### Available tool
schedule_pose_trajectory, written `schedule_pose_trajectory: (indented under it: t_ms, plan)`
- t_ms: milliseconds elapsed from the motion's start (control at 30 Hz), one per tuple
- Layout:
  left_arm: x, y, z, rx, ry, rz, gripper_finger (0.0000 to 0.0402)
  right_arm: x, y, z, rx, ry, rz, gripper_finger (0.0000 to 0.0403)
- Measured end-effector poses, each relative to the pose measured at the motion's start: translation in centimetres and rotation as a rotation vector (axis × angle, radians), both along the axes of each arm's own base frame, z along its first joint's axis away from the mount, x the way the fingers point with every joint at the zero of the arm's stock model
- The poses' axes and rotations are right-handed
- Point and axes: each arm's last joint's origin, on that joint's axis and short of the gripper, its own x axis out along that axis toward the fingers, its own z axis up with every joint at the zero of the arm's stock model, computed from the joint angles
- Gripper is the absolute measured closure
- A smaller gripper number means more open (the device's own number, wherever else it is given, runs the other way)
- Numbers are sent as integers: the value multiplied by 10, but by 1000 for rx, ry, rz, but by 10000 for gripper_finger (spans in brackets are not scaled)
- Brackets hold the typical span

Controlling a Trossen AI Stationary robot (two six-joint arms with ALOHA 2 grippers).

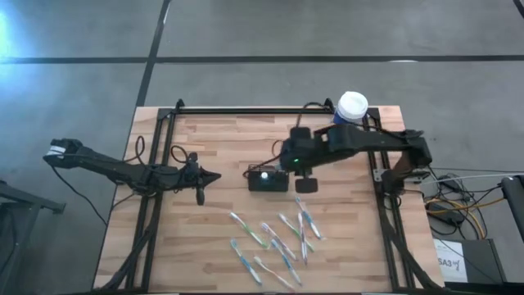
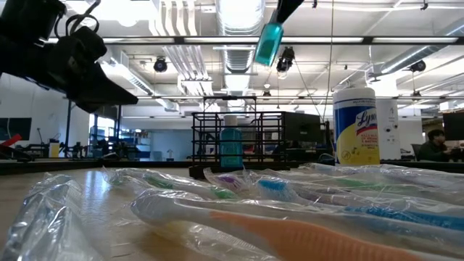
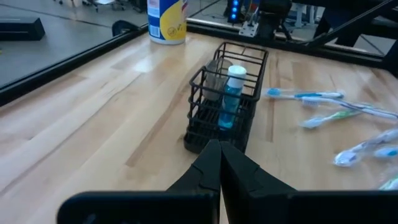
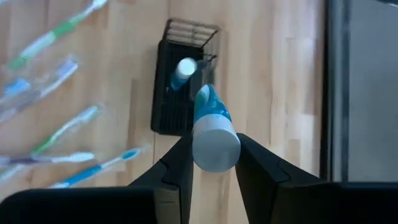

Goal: Pick & Place toothbrushing station
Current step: Put the blue mouthwash into the black mesh organizer

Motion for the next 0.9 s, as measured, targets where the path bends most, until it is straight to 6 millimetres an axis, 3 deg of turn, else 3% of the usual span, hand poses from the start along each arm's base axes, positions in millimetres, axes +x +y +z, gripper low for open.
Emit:
schedule_pose_trajectory:
  t_ms: [200, 433, 667, 900]
  plan:
    - [0, 0, -1, 35, 14, -6, 399, 28, 7, -23, 21, 82, 83, 316]
    - [-4, 1, -10, 63, 120, -10, 399, 53, 14, -29, 0, 154, 163, 316]
    - [-4, 2, -12, 71, 135, 6, 399, 78, 6, -38, -24, 248, 209, 316]
    - [-4, 2, -11, 69, 127, 6, 399, 80, -9, -47, -26, 287, 200, 315]
